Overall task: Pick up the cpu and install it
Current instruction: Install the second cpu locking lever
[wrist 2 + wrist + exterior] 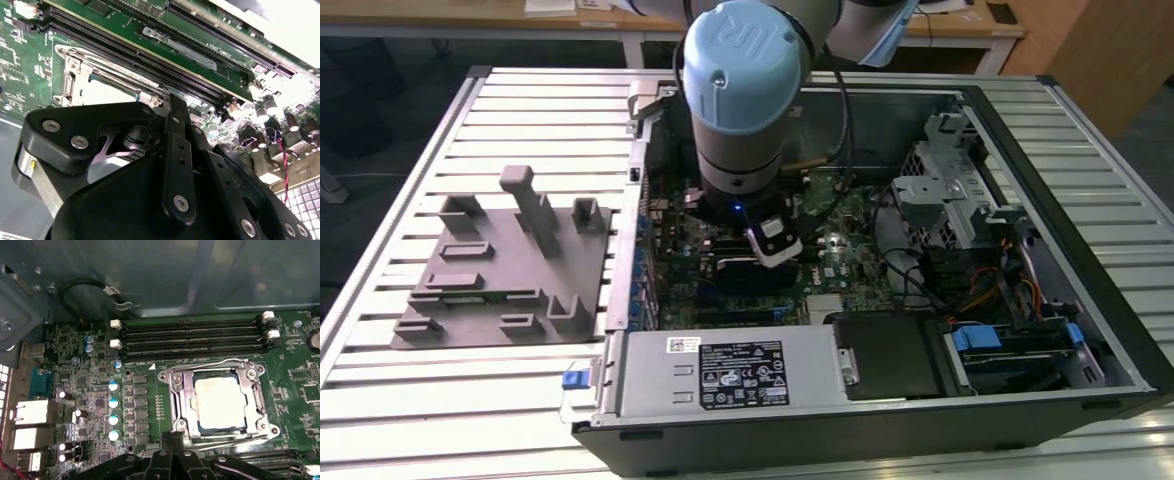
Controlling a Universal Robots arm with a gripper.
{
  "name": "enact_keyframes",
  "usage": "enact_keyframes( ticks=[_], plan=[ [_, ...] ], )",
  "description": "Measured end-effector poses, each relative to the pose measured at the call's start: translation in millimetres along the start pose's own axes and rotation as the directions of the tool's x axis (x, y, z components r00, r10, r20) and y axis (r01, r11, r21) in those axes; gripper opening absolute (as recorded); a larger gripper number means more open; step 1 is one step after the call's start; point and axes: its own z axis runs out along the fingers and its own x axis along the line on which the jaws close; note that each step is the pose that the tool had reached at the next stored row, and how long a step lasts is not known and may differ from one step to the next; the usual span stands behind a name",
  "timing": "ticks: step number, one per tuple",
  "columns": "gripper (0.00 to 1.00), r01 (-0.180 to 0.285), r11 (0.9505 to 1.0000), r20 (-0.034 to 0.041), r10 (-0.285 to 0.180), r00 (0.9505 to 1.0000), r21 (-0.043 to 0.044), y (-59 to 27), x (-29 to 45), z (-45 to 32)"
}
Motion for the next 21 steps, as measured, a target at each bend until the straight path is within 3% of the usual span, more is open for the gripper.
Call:
enact_keyframes(
  ticks=[8,21],
  plan=[
    [0.11,0.000,1.0000,-0.0001,0.000,1.0000,-0.0019,-1.6,0.9,-0.2],
    [0.11,-0.001,1.0000,-0.0006,0.001,1.0000,0.0073,-2.9,-1.3,-5.2]
  ],
)
